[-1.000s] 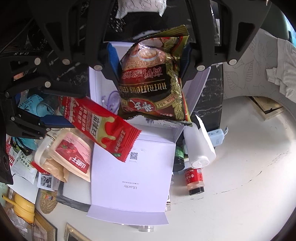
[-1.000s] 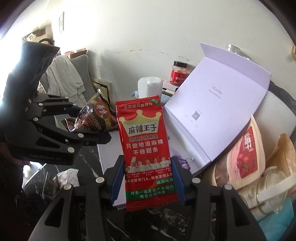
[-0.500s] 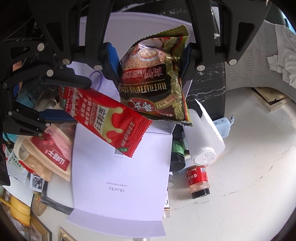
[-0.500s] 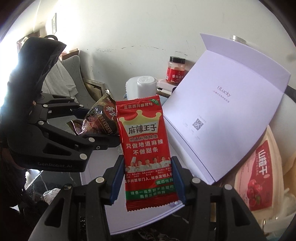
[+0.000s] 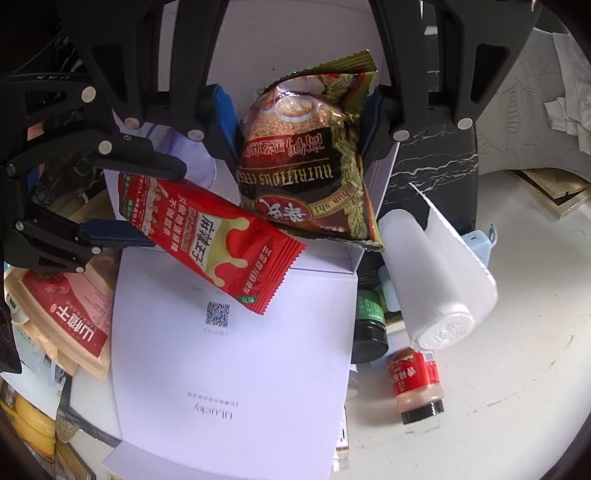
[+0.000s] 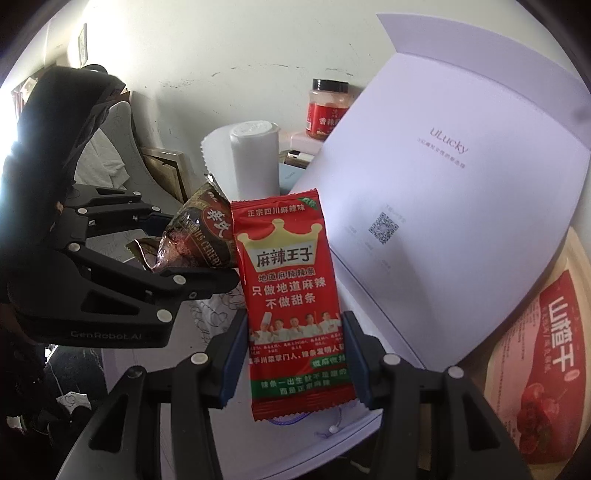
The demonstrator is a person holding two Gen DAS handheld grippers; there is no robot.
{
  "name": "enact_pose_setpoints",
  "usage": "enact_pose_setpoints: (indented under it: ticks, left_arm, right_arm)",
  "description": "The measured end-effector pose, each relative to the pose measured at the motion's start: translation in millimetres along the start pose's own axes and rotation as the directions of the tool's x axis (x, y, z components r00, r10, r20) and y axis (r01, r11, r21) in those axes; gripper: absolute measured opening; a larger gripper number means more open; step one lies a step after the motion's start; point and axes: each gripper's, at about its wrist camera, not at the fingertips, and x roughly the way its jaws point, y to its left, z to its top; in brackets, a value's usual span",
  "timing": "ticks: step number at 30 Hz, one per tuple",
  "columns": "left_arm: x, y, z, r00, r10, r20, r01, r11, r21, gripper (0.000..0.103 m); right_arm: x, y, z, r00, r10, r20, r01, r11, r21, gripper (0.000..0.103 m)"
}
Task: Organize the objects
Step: 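Lower both packets into the white box and open both grippers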
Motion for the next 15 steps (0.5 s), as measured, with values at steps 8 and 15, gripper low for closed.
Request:
enact_pose_setpoints:
  ticks: [8,15]
  left_arm:
    - [20,1,-2,0.999,-0.001,-0.033,0.001,1.000,0.006,0.053]
    - [21,3,-3,0.999,-0.011,-0.033,0.011,1.000,-0.005,0.054]
  right_arm:
    - [16,6,-1,0.999,-0.024,-0.041,0.024,0.999,-0.022,0.050]
    - [21,7,-1,0.997,-0.038,-0.068,0.038,0.999,-0.008,0.056]
